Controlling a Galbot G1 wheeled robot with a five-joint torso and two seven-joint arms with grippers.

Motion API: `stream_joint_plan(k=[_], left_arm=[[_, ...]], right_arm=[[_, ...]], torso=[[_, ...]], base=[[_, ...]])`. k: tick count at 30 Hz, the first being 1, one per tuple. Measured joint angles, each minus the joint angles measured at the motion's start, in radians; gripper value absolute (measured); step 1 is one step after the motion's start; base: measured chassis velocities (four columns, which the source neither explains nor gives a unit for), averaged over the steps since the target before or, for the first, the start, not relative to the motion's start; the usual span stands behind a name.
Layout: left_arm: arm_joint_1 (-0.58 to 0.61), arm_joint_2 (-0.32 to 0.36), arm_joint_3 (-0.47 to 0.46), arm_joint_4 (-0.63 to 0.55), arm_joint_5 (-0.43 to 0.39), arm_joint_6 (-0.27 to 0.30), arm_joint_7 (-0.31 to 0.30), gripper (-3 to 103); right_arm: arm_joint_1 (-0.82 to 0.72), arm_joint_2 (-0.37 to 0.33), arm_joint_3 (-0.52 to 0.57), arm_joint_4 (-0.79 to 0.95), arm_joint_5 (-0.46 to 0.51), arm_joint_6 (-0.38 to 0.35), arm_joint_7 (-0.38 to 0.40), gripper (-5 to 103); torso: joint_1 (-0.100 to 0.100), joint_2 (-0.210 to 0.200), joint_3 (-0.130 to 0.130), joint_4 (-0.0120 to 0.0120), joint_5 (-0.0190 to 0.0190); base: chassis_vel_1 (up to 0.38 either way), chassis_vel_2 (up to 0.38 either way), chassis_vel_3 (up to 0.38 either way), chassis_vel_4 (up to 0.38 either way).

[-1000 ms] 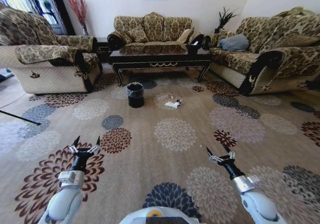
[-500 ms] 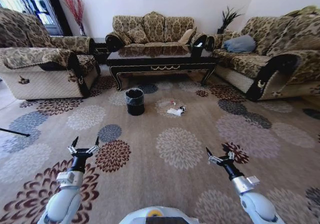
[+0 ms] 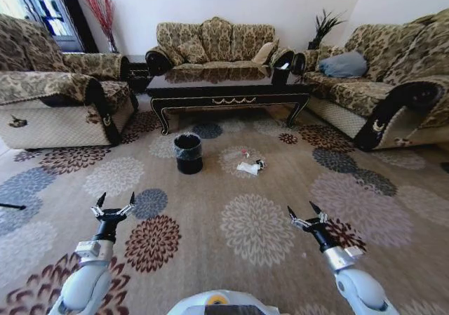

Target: Move to the front of the table and pick up the trash from the floor, then place it into the trash bin.

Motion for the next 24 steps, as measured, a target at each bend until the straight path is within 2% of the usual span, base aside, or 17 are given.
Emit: stream_joint_plan(k=[24], left_arm=[[0.053,-0.001,-0.039,-0.039,-0.001,0.01,-0.004,100]], right_arm=[[0.009,-0.009,-0.01,0.01,-0.002,-0.003,0.003,100]], torso=[[0.0,0.0,0.0,0.0,-0.0004]], base=[[-0.166,0.17,0.167,-0.173]])
